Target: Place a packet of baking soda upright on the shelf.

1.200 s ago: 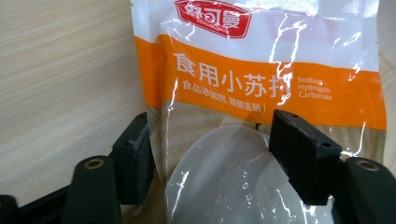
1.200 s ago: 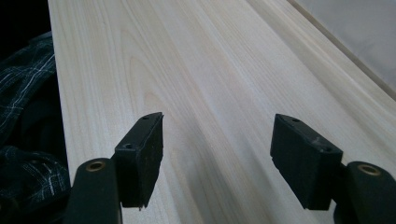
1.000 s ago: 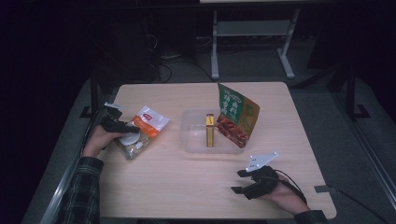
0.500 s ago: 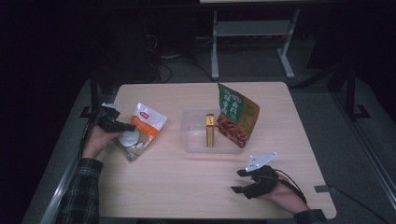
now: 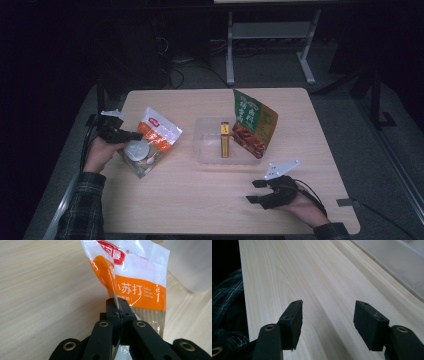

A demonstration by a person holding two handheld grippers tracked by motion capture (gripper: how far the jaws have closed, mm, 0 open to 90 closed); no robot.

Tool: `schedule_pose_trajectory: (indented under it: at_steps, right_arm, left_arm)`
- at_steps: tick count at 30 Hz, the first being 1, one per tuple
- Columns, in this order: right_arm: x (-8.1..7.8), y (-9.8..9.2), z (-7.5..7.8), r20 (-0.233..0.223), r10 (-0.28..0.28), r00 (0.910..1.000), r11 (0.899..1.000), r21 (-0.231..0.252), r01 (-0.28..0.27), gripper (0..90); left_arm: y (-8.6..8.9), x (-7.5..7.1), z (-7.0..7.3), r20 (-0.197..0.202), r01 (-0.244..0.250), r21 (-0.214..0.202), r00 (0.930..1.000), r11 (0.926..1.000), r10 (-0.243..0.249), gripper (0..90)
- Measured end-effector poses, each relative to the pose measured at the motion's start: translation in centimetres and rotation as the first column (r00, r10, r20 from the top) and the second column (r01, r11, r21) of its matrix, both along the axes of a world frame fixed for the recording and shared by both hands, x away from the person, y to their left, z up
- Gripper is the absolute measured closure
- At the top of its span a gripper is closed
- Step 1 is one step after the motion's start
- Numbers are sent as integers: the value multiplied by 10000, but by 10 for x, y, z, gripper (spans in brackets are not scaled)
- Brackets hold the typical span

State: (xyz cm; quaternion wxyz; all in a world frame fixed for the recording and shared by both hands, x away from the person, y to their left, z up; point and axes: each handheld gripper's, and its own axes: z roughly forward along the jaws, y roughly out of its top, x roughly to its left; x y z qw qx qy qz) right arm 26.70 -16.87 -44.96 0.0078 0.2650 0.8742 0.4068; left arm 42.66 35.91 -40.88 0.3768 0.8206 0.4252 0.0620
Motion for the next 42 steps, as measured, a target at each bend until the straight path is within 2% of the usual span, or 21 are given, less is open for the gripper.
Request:
schedule_pose_trajectory:
  at_steps: [4,11,15,21,24,26,30,33,36,39,42]
  right_arm:
    - [0,1,2,-150,-7,9999,9997,233,10,422]
    - [1,-1,6,-15,-259,9997,9990,360,260,442]
    - [0,1,6,107,-271,9996,9991,334,267,444]
    - [1,0,7,187,-397,9990,9982,468,388,430]
    - [1,-1,8,251,-416,9988,9973,614,400,428]
    - [1,-1,9,282,-430,9987,9970,653,411,427]
    - [2,-2,10,290,-513,9983,9963,711,491,431]
    - [3,-4,11,329,-564,9979,9956,772,537,434]
    - [3,-6,13,341,-670,9972,9932,975,634,433]
    - [3,-7,16,375,-635,9973,9907,1226,585,428]
    - [3,-7,19,461,-713,9964,9880,1404,642,429]
  left_arm:
    - [-1,-13,9,211,-6,-150,9998,9999,10,895]
    - [-11,-35,28,744,251,-384,9970,9989,-222,896]
    - [-17,-49,39,1080,449,-383,9933,9983,-405,897]
    - [-27,-66,56,1605,783,-817,9849,9936,-644,898]
    - [-35,-72,62,1804,1128,-1074,9793,9878,-923,897]
    - [-42,-77,67,1935,1336,-1104,9749,9849,-1105,897]
    - [-56,-84,73,2029,1773,-1365,9680,9746,-1477,897]
    - [-68,-87,73,2011,2055,-1635,9645,9649,-1713,897]
    - [-80,-91,73,2049,2274,-1552,9594,9614,-1938,897]
    - [-96,-95,72,2059,2520,-1699,9545,9527,-2157,897]
    - [-114,-99,70,2124,2845,-1730,9456,9429,-2463,897]
